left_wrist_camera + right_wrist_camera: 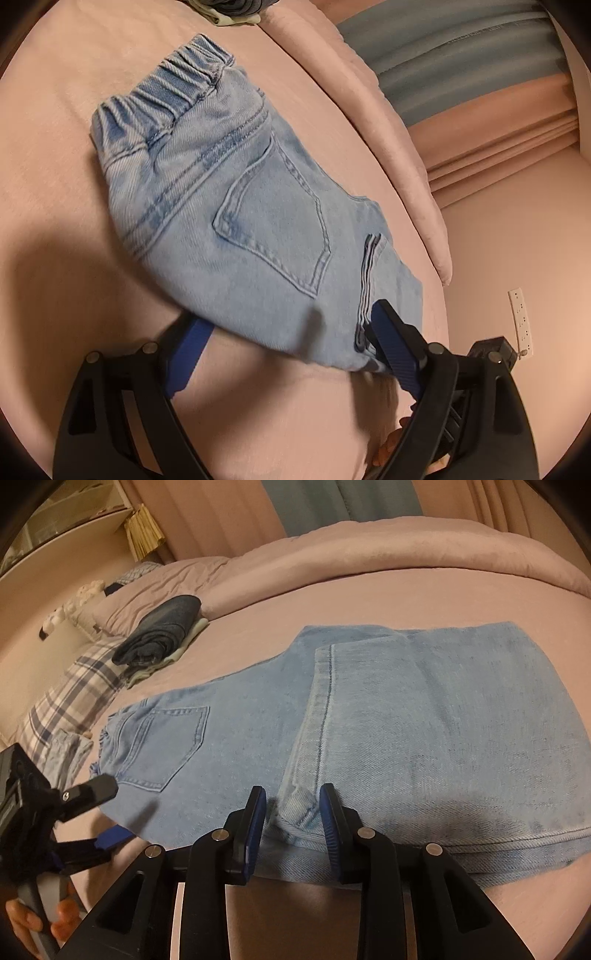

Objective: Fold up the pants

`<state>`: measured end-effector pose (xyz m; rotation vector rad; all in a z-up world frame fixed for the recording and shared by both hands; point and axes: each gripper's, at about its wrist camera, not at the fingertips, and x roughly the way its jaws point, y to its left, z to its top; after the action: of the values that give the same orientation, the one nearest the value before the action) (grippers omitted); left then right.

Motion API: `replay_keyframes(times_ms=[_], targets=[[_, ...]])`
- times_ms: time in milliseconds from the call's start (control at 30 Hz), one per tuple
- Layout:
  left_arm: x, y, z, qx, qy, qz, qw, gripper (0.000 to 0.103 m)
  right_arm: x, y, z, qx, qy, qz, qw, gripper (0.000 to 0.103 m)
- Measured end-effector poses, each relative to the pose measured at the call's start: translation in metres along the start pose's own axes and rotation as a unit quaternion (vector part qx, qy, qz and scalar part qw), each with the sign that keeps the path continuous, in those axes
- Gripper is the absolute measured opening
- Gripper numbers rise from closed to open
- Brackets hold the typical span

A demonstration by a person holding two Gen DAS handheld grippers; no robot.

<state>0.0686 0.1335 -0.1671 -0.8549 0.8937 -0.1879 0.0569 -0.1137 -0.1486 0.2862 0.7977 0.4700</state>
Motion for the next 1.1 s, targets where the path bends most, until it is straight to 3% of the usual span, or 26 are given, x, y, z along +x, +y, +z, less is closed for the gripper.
replay_keyframes(times_ms=[367, 533, 633, 900, 1100], targets=[[0.005, -0.002, 0.005, 0.014, -0.003, 0.013, 0.9998, 0.086, 0.000, -0.007, 0.000, 0.013, -0.001, 0.023, 1.000, 0.030], [0.004, 0.002, 0.010, 0.004, 0.000, 0.008, 1.0000, 0.086, -0.005, -0.003, 0.006, 0.020, 0.016, 0.014, 1.000, 0.034], [-0.001, 0.010, 0.013, -0.016, -0.004, -0.003, 0.9999, 0.084, -0.010, 0.007, 0.015, 0.007, 0.005, 0.048, 0.999, 0.036], [-0.014, 0.028, 0.021, -0.041, 0.001, -0.025, 0.9988, 0.071, 0.056, 0.038, 0.047, -0.001, 0.054, 0.066, 0.996, 0.036], [-0.020, 0.038, 0.033, -0.053, -0.017, -0.012, 0.9984, 0.067, 0.089, 0.069, 0.058, -0.067, 0.090, 0.013, 0.994, 0.036]])
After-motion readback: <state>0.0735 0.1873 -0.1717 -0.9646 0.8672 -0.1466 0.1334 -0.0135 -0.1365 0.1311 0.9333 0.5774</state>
